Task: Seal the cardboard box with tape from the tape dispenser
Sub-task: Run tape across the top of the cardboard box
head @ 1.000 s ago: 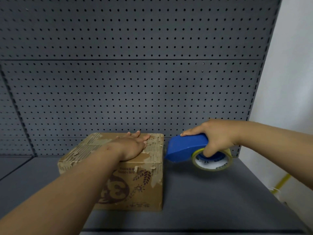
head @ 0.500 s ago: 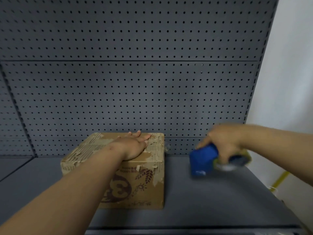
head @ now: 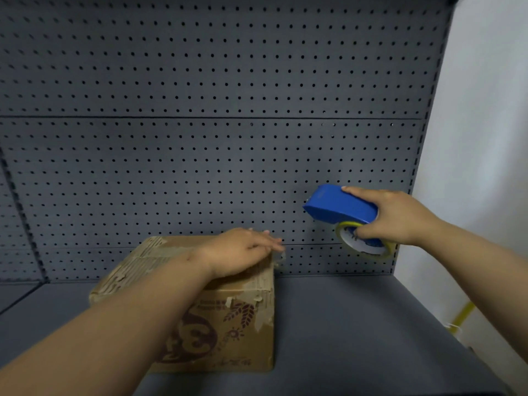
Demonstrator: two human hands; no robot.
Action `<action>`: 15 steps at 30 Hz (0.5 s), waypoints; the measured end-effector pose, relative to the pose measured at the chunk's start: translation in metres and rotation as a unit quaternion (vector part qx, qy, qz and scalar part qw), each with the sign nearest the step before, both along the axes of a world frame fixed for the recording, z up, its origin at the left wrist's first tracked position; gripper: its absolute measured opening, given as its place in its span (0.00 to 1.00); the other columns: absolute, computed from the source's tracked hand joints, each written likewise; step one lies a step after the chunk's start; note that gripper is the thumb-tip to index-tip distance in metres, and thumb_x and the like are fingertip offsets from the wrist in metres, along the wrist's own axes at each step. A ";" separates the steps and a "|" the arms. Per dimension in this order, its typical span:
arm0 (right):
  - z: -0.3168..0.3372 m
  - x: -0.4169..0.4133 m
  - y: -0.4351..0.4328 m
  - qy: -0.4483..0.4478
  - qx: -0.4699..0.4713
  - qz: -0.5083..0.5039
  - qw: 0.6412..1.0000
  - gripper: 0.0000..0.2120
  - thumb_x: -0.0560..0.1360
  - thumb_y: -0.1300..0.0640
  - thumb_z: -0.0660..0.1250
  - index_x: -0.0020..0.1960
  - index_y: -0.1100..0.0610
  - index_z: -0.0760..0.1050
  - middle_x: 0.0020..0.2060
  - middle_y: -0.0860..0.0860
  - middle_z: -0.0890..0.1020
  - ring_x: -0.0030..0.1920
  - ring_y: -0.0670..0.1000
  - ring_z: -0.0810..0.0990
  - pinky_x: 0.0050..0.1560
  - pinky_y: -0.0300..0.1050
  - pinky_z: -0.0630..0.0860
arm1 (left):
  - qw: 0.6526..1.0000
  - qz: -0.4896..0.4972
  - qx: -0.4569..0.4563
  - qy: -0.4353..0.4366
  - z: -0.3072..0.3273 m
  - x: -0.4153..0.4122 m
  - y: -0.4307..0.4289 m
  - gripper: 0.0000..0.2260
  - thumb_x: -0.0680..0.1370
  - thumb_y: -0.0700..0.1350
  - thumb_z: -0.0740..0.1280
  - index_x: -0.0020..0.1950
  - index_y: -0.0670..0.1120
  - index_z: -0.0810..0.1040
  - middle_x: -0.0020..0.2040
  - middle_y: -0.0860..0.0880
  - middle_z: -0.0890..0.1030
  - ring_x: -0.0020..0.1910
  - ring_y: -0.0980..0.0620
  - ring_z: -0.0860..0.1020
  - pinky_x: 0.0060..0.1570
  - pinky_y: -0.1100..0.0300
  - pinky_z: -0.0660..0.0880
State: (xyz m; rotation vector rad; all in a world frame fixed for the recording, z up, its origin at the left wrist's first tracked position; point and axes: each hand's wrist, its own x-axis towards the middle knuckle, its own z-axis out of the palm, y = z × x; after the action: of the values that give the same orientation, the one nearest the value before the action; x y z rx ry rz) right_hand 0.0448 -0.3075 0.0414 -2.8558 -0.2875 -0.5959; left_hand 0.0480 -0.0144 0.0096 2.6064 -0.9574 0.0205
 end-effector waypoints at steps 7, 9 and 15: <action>0.012 -0.012 0.022 -0.010 0.074 0.015 0.997 0.39 0.64 0.50 0.73 0.69 0.34 0.59 0.54 0.47 0.78 0.47 0.50 0.77 0.45 0.44 0.75 | 0.980 -0.101 0.150 -0.084 -0.018 0.016 -0.004 0.25 0.77 0.58 0.48 0.57 0.45 0.78 0.58 0.50 0.80 0.63 0.52 0.72 0.69 0.53 0.64; 0.017 -0.015 0.033 -0.029 0.090 0.023 0.995 0.39 0.64 0.51 0.73 0.69 0.33 0.59 0.55 0.48 0.78 0.48 0.50 0.77 0.47 0.47 0.76 | 0.979 -0.104 0.157 -0.078 -0.020 0.020 -0.007 0.24 0.79 0.57 0.48 0.57 0.45 0.78 0.60 0.49 0.79 0.66 0.52 0.70 0.72 0.51 0.60; 0.031 -0.021 0.085 -0.113 0.127 0.033 0.985 0.41 0.63 0.49 0.74 0.69 0.32 0.56 0.54 0.52 0.76 0.51 0.50 0.73 0.50 0.44 0.71 | 0.985 -0.020 -0.103 0.139 0.002 0.028 0.008 0.23 0.80 0.58 0.47 0.73 0.57 0.62 0.78 0.55 0.53 0.77 0.54 0.49 0.74 0.50 0.43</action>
State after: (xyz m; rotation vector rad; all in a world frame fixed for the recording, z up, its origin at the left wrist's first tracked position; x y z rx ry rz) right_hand 0.0238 -0.2221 0.0721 -2.5278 -0.3143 -0.8768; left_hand 0.0759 -0.0068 0.0119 2.3238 -0.8573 -0.2371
